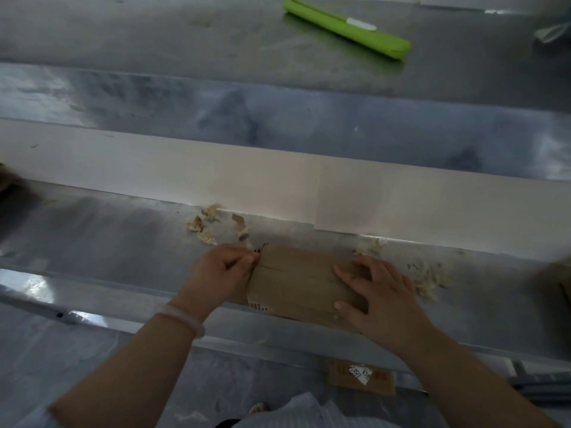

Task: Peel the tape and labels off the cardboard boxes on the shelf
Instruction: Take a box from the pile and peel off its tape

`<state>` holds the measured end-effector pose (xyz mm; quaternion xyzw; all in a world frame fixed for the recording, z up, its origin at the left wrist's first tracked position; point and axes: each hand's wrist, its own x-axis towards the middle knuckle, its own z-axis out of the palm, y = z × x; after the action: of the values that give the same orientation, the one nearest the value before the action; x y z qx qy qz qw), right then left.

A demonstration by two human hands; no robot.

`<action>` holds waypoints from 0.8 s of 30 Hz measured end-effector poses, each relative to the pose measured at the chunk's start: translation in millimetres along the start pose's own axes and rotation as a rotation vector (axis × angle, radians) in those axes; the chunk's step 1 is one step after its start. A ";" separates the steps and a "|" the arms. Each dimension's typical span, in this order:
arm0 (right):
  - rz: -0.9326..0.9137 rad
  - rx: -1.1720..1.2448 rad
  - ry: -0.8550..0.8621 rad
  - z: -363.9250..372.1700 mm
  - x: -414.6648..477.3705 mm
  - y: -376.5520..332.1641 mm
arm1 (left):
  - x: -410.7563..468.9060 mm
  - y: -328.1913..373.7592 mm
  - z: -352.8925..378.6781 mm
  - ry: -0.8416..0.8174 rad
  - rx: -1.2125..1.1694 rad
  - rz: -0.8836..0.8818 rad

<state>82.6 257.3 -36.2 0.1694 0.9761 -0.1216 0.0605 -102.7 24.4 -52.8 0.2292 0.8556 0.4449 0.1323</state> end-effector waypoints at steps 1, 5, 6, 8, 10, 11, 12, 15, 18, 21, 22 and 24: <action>0.001 0.009 0.011 0.7 -0.3 0.2 | 0.7 0.9 -0.8 -0.008 -0.139 -0.120; 0.004 0.030 0.026 3.1 -0.3 2.0 | 1.5 6.1 3.8 -0.050 -0.420 -0.452; 0.003 0.038 0.025 3.6 -0.2 2.6 | 1.3 7.7 4.3 -0.114 -0.487 -0.513; -0.003 0.044 0.022 4.6 -0.2 3.8 | 1.4 9.3 3.2 -0.203 -0.569 -0.571; -0.010 0.047 0.023 5.7 -0.4 5.5 | 5.1 5.4 2.9 -0.179 -0.512 -0.551; -0.012 0.050 0.025 6.0 -0.5 6.1 | 6.6 4.6 3.8 -0.148 -0.446 -0.524; -0.011 0.054 0.022 6.9 -0.5 6.8 | 8.1 3.7 5.7 -0.112 -0.374 -0.493; -0.018 0.087 0.044 10.8 0.2 8.1 | 10.8 0.2 11.6 -0.034 -0.234 -0.437; -0.023 0.121 0.072 14.7 -0.6 9.7 | 12.2 -10.2 13.1 -0.014 -0.027 -0.374; -0.031 0.139 0.109 17.2 -1.6 9.6 | 12.4 -16.7 14.0 0.002 0.129 -0.295; -0.030 0.147 0.124 18.4 -1.5 9.8 | 12.6 -16.7 14.4 0.000 0.178 -0.251; -0.029 0.152 0.135 19.6 -1.6 9.8 | 13.1 -16.0 13.2 -0.011 0.269 -0.156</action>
<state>89.0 260.7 -57.0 0.1670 0.9683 -0.1847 -0.0203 -112.7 32.3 -73.7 0.1803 0.9219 0.3135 0.1392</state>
